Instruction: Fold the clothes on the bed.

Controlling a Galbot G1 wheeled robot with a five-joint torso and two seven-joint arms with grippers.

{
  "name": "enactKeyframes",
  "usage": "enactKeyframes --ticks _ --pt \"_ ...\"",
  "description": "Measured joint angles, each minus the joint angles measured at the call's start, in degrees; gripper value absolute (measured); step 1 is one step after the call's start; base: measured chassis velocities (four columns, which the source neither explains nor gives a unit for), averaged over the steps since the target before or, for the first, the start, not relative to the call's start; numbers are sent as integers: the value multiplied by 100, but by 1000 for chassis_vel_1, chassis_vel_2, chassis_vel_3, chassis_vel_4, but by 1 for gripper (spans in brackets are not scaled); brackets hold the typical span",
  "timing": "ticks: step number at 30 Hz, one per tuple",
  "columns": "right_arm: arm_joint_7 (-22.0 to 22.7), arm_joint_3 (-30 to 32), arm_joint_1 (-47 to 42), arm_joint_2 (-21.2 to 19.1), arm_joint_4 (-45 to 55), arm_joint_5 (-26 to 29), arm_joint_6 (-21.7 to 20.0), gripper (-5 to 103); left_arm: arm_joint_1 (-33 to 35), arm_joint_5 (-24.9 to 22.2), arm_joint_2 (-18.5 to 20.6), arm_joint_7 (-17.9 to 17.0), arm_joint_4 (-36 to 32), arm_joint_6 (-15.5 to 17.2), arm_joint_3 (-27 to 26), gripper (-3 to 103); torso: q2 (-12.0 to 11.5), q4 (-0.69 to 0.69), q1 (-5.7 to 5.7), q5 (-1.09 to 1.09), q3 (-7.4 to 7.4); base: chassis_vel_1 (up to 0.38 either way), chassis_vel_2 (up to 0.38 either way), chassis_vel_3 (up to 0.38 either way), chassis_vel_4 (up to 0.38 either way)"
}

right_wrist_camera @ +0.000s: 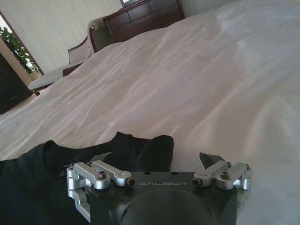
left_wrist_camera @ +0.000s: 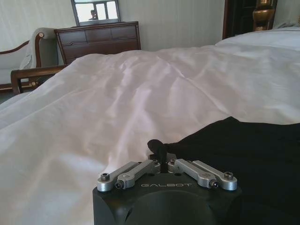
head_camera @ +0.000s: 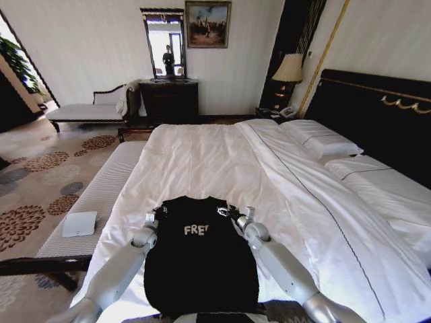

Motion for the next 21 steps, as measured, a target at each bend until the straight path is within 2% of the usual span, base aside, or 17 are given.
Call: enactKeyframes --ticks 7,10,13,15,16,18,19,21 --pt "86 -1 217 46 -294 300 -114 103 -70 -9 -18 9 44 2 93 2 0 0 0 1 0 0 0 0 0" --pt "115 -36 308 77 -403 382 -170 90 -103 -11 -18 9 66 5 141 2 1 0 0 1 0 0 0 0 0" --pt "117 -51 339 95 -453 433 -191 85 -129 -15 -16 9 80 6 176 2 0 0 0 1 0 0 0 0 0" --pt "121 -65 355 108 -487 472 -212 73 -159 -29 -13 9 89 10 207 2 0 0 0 1 0 0 0 0 0" --pt "123 -67 355 110 -487 476 -220 73 -163 -32 -12 9 89 11 211 2 0 0 0 1 0 0 0 0 0" --pt "162 -35 355 159 -488 493 -246 62 -171 -36 -15 9 98 15 215 2 0 0 0 1 0 0 0 0 0" --pt "162 -35 355 159 -488 493 -246 62 -171 -36 -15 9 98 15 215 2 0 0 0 1 0 0 0 0 0" --pt "180 -10 360 192 -507 526 -255 51 -178 -30 -38 3 122 19 218 2 0 0 0 1 0 0 0 0 0"
